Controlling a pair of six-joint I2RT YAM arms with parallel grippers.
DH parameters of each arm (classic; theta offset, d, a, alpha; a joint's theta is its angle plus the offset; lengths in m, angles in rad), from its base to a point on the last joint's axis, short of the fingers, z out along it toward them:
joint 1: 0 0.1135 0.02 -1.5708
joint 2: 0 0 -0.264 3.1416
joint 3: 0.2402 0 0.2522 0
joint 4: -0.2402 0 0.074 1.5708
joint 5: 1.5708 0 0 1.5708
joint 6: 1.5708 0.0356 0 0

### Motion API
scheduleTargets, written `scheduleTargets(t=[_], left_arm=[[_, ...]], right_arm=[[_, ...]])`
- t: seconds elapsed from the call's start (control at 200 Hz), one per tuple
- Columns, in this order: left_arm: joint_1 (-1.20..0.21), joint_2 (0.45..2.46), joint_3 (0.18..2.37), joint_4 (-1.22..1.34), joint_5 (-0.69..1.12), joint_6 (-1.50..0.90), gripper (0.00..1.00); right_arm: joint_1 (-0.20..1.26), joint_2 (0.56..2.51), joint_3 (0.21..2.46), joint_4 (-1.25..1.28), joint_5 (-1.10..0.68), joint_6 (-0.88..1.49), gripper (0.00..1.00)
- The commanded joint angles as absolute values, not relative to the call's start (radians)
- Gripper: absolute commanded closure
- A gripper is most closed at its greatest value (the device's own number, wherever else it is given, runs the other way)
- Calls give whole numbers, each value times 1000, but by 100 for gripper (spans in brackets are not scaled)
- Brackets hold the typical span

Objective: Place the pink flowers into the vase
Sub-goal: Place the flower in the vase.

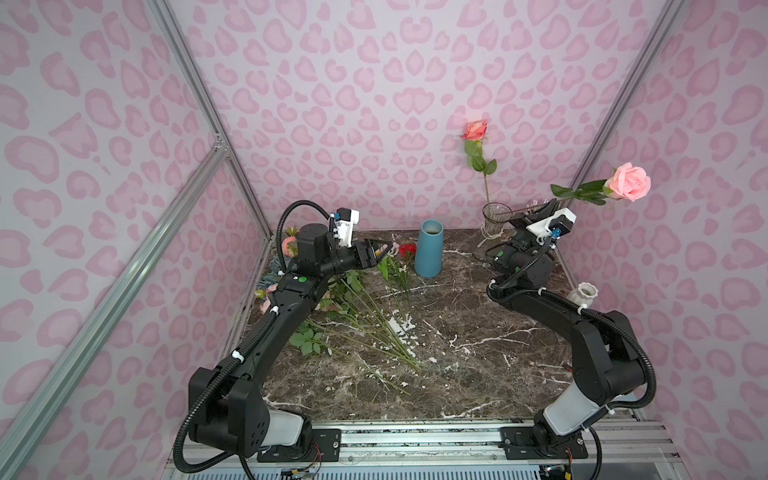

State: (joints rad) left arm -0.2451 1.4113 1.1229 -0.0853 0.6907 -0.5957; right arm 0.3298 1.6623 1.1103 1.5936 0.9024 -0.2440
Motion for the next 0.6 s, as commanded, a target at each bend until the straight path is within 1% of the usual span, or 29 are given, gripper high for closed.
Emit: scheduleTargets(t=[0.0, 0.175, 0.445, 0.595], left_arm=[[-245, 1405, 1122, -48, 690, -592, 26], [-245, 1404, 1117, -40, 696, -599, 26], [-245, 1397, 1111, -34, 699, -601, 26], [-244, 1399, 1111, -30, 703, -604, 26]], right_arm=[[356, 1696, 1186, 1601, 898, -380, 100], [403, 1775, 1330, 1539, 914, -538, 100], [422, 1890, 1554, 1322, 946, -608, 100], [435, 1972, 1670, 1327, 957, -717, 100]])
